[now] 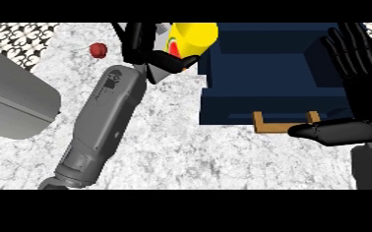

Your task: Pick up the cup, place it into the drawer and close the drawer

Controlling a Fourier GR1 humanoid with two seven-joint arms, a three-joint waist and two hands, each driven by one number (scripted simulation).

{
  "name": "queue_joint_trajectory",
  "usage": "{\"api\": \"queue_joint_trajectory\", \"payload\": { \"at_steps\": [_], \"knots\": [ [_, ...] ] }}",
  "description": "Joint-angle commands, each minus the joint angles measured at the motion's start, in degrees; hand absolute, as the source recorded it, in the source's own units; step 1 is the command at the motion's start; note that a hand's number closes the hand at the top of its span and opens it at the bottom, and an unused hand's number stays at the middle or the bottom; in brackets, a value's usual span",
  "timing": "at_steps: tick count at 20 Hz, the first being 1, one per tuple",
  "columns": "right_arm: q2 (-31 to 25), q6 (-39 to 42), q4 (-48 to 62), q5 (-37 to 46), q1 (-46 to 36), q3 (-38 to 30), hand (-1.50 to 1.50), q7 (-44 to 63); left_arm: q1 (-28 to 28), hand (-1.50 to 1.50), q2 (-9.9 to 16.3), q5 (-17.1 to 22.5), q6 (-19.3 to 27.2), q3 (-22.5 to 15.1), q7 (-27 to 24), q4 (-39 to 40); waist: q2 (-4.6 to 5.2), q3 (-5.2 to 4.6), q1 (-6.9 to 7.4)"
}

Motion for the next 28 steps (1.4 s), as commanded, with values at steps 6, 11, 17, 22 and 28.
{"api": "queue_joint_trajectory", "payload": {
  "at_steps": [6, 11, 17, 22, 28],
  "knots": [
    [2.65, -0.23, 0.21, 2.50, 3.08, 2.41, -1.50, -4.62, -15.88, 1.50, -0.50, 3.04, 13.37, -6.63, 15.90, 5.68, 0.32, 0.02, -1.52],
    [0.79, -0.19, 1.51, 0.87, -3.79, 1.54, -1.50, -0.34, -20.87, 1.50, -0.50, 6.93, 17.44, -12.03, 15.42, 17.99, 0.92, 0.03, -3.70],
    [1.62, 0.14, 4.16, 0.80, -5.16, 1.85, -1.50, -2.74, -24.46, 1.50, -0.50, 10.44, 17.63, -18.41, 18.08, 25.06, 1.62, 0.09, -6.33],
    [1.05, 2.31, 3.03, -0.63, -5.02, 2.55, -1.50, -2.70, -23.66, 1.50, -0.50, 9.90, 12.18, -21.94, 19.47, 29.63, 2.34, 0.10, -8.39],
    [1.60, 3.13, 4.56, -0.54, -6.19, 3.69, -1.50, -3.86, -20.96, -1.50, -0.50, 11.79, 13.16, -26.99, 18.09, 28.03, 2.90, 0.12, -11.55]
  ]
}}
